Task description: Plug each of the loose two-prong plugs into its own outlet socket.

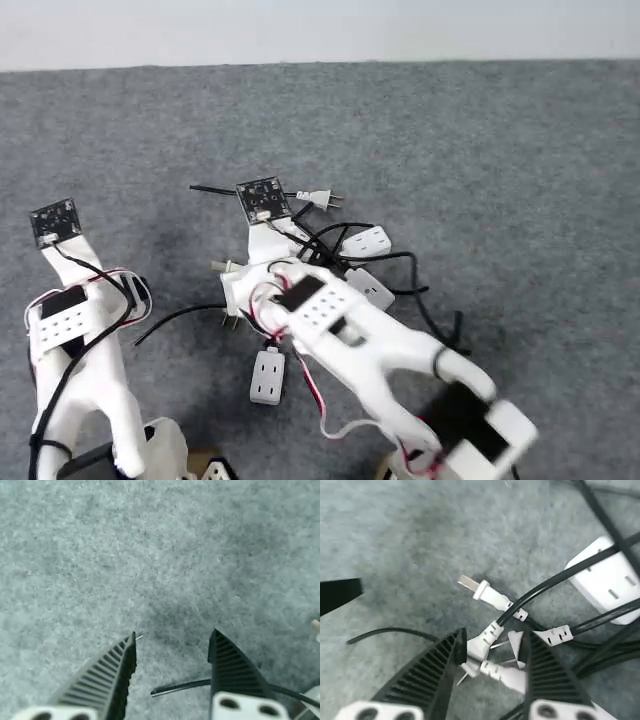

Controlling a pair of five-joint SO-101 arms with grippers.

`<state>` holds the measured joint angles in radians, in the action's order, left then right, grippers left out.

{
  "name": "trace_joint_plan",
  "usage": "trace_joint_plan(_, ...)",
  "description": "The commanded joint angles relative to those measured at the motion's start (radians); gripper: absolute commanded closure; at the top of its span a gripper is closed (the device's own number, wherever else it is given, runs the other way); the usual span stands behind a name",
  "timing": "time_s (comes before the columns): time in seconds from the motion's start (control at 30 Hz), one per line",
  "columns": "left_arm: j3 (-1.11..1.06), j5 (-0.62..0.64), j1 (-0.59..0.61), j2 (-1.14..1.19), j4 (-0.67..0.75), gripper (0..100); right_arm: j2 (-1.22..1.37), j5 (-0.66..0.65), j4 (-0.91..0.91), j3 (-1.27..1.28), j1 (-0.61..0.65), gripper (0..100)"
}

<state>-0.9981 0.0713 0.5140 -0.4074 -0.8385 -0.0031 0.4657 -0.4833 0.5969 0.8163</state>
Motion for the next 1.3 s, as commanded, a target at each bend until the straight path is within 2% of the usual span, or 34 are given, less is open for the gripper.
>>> trace_joint_plan(0.0,0.045,0.012,0.006,-0.002,0.032,78,0.068,0.037,-0.008,-0.133,0.021,80.9)
trace_joint_plan(0.37,0.038,-0.031,0.014,0.002,0.035,78,0.225,0.183,-0.191,-0.324,0.047,80.9)
trace_joint_plan(0.57,0.041,-0.031,0.032,0.002,0.035,78,0.334,0.181,-0.308,-0.454,0.051,81.8)
trace_joint_plan(0.73,0.041,-0.031,0.032,0.002,0.035,78,0.41,0.176,-0.381,-0.552,0.045,95.8)
trace_joint_plan(0.83,0.039,-0.031,0.032,0.002,0.035,78,0.453,0.176,-0.441,-0.612,0.044,94.4)
trace_joint_plan(1.0,0.038,-0.035,0.032,0.002,0.032,78,0.529,0.176,-0.539,-0.726,0.045,84.9)
trace_joint_plan(1.27,0.036,-0.035,0.032,0.002,0.032,78,0.621,0.176,-0.624,-0.856,0.045,95.3)
